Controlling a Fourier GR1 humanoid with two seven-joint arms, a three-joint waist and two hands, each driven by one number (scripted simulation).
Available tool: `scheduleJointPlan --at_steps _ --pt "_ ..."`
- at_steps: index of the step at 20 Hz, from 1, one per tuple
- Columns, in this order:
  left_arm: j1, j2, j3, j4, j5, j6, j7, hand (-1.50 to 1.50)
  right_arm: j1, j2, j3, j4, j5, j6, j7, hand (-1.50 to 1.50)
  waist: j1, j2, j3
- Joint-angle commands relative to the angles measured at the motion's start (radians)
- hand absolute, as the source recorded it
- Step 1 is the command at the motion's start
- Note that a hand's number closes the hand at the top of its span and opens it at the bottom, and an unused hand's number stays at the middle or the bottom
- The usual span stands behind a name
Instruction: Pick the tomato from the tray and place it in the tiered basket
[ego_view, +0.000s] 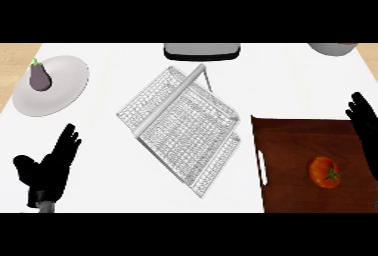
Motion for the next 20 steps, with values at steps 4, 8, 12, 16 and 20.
scheduleJointPlan --at_steps 4,8,12,16,20 --pt "0.044 0.003 -0.005 -0.003 -0.063 0.087 -0.003 0.0 0.124 0.078 -0.278 -0.113 -0.016 -0.285 -0.173 1.5 -0.089 -0.038 -0.008" --pt "0.088 -0.022 -0.006 0.011 -0.051 0.098 -0.01 0.0 0.206 0.203 -0.524 0.017 -0.067 -0.573 -0.069 -1.5 -0.183 -0.038 -0.004" --pt "0.099 -0.05 -0.051 -0.007 -0.093 0.125 -0.023 0.0 0.177 0.431 -0.652 -0.14 -0.197 -0.724 -0.224 -1.5 -0.121 -0.04 -0.008" --pt "0.047 -0.095 -0.096 -0.004 -0.125 0.142 0.003 0.0 0.382 0.495 -0.583 -0.346 -0.362 -0.647 -0.391 -1.5 -0.076 -0.027 -0.01" --pt "0.036 -0.108 -0.12 -0.013 -0.169 0.16 -0.009 0.0 0.605 0.498 -0.376 -0.45 -0.282 -0.626 -0.241 -1.5 -0.027 -0.015 -0.014"
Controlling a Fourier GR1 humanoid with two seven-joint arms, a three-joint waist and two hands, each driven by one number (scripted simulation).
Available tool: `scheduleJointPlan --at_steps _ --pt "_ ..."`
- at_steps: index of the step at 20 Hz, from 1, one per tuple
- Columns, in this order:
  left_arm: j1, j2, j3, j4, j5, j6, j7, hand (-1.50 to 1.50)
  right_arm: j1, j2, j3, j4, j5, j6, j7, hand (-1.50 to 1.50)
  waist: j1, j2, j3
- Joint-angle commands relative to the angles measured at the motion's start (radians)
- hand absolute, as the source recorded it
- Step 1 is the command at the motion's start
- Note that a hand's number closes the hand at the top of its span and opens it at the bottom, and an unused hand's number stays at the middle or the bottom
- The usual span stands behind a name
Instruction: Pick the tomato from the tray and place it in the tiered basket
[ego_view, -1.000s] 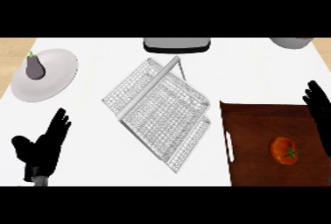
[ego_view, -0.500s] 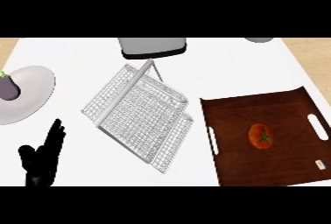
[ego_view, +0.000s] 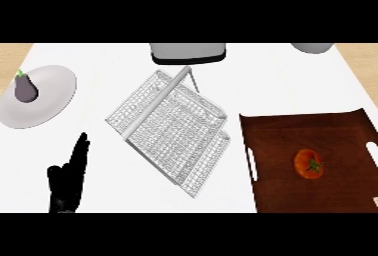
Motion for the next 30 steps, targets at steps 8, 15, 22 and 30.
scheduleJointPlan --at_steps 8,15,22,30 --pt "-0.024 -0.024 -0.056 -0.02 -0.045 -0.004 0.026 0.0 0.479 -0.178 0.352 -0.249 0.27 0.089 0.385 -1.5 0.079 0.027 -0.009" --pt "-0.083 -0.036 -0.054 0.02 -0.055 -0.025 0.054 0.0 0.507 -0.325 0.436 -0.395 0.559 -0.081 0.794 -1.5 0.102 0.034 -0.008" --pt "-0.041 -0.052 -0.069 -0.031 -0.085 -0.007 0.066 0.0 0.369 -0.398 0.489 -0.388 0.852 -0.03 1.181 -1.5 0.099 0.024 -0.006" --pt "-0.041 -0.081 -0.07 -0.022 -0.093 -0.006 0.076 0.0 0.147 -0.417 0.548 -0.305 1.023 0.216 1.491 -1.5 0.103 0.024 -0.005"
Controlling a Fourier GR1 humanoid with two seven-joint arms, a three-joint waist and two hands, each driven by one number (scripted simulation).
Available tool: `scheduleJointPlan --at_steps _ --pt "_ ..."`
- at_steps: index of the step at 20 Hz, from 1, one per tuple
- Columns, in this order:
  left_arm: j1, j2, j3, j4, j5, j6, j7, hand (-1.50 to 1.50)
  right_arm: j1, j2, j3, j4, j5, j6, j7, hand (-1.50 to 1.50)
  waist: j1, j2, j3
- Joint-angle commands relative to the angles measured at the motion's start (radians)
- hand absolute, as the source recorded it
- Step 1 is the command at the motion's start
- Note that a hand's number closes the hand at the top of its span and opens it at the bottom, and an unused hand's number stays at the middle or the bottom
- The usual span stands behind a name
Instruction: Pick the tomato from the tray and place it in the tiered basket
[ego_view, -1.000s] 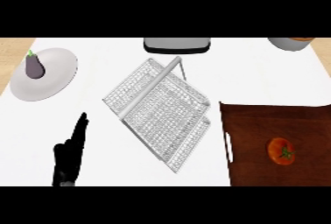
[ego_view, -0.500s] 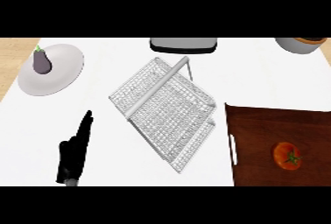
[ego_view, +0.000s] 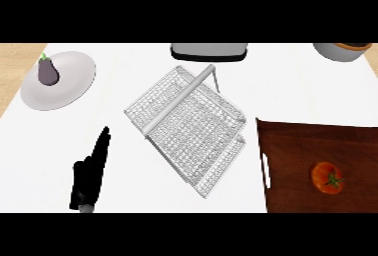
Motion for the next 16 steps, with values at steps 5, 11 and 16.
scheduleJointPlan --at_steps 5,11,16 --pt "0.012 -0.004 0.016 0.01 -0.01 -0.001 0.035 0.0 -0.292 0.023 0.037 0.117 0.092 0.177 0.308 -1.5 -0.012 -0.004 0.0" --pt "-0.015 -0.007 0.037 -0.008 -0.026 0.007 0.083 0.0 -0.433 0.098 0.048 0.196 0.147 0.235 0.325 -1.5 -0.024 -0.007 0.0" --pt "0.04 -0.021 0.025 0.004 -0.032 -0.01 0.01 0.0 -0.448 0.106 0.053 0.231 0.102 0.319 0.368 -1.5 -0.021 -0.007 -0.001"
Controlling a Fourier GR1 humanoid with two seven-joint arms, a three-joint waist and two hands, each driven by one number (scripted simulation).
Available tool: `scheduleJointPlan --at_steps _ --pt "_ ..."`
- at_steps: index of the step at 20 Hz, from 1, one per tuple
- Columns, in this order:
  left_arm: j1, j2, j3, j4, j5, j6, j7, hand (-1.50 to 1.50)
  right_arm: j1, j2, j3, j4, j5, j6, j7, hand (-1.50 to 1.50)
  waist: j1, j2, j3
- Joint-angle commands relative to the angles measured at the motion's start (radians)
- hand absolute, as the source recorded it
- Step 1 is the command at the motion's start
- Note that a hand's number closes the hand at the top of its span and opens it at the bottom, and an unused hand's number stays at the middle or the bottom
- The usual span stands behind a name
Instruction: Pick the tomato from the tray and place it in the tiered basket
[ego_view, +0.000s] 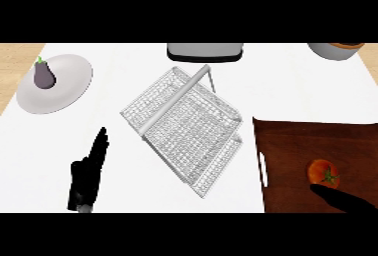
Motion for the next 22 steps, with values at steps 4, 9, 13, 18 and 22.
scheduleJointPlan --at_steps 4,9,13,18,22 --pt "-0.006 0.034 0.046 -0.006 0.021 -0.028 0.042 0.0 -0.061 -0.004 -0.043 0.032 -0.088 0.159 0.212 -1.5 -0.007 0.0 -0.001" --pt "0.017 -0.041 0.02 0.086 -0.011 -0.021 -0.06 0.0 -0.172 0.01 -0.078 0.117 -0.116 0.189 0.202 -1.5 -0.007 0.002 -0.002" --pt "-0.009 -0.039 0.027 0.092 -0.012 -0.037 -0.034 0.0 -0.165 0.042 -0.086 0.188 -0.116 0.189 0.141 -1.5 -0.013 0.002 -0.001" --pt "0.044 0.006 0.028 -0.028 -0.026 -0.036 0.022 0.0 -0.194 0.07 -0.114 0.262 -0.153 0.209 0.098 -1.5 -0.005 -0.001 0.0" --pt "0.043 -0.031 0.038 0.032 -0.028 -0.044 -0.029 0.0 -0.213 0.092 -0.131 0.267 -0.166 0.229 0.108 -1.5 -0.011 0.0 -0.001"
